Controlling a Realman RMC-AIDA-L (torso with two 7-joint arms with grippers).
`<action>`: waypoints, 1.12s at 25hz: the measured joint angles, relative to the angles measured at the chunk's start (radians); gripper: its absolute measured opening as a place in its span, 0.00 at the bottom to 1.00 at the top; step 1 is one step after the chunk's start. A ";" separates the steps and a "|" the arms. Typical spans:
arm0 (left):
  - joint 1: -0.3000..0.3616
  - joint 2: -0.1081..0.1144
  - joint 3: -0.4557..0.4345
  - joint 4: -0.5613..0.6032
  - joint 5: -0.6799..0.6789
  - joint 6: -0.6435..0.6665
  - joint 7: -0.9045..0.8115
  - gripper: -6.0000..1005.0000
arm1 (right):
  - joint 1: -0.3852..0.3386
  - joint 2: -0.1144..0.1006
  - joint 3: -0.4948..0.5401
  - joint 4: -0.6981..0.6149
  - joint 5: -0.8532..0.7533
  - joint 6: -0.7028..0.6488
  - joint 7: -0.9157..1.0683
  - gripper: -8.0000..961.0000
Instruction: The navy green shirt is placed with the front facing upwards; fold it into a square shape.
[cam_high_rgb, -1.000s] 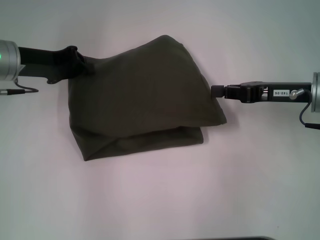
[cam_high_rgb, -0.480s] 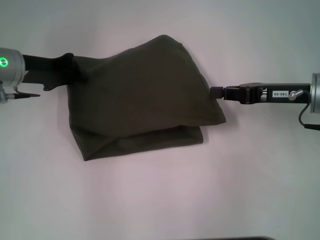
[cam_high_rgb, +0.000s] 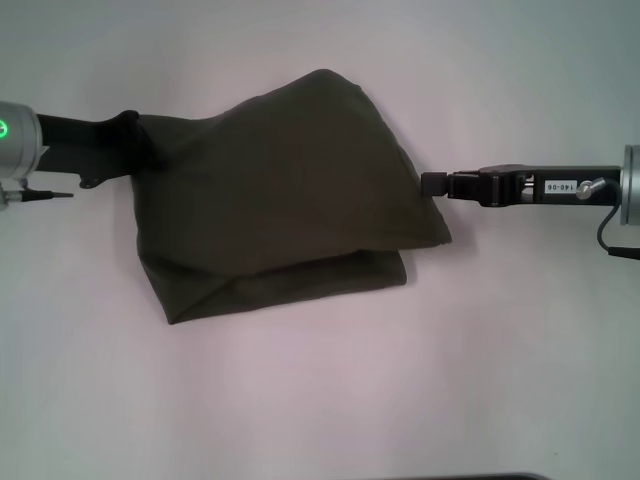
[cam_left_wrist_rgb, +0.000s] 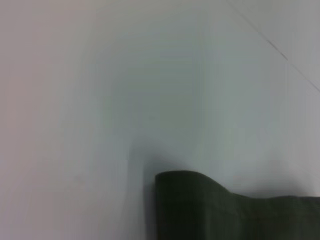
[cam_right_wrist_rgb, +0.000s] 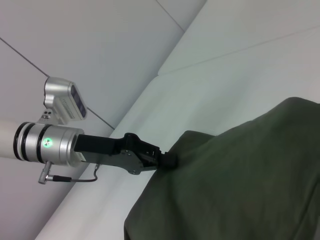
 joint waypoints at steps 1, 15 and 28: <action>0.003 0.000 -0.005 -0.006 0.000 0.010 0.001 0.01 | -0.001 0.000 0.000 0.000 0.000 0.000 0.001 0.01; 0.073 0.012 -0.088 -0.088 -0.048 0.223 0.093 0.01 | 0.003 -0.002 0.000 0.000 0.000 0.001 0.001 0.01; 0.079 0.011 -0.080 -0.097 -0.053 0.245 0.125 0.01 | 0.019 -0.003 0.003 -0.015 0.007 0.009 0.056 0.01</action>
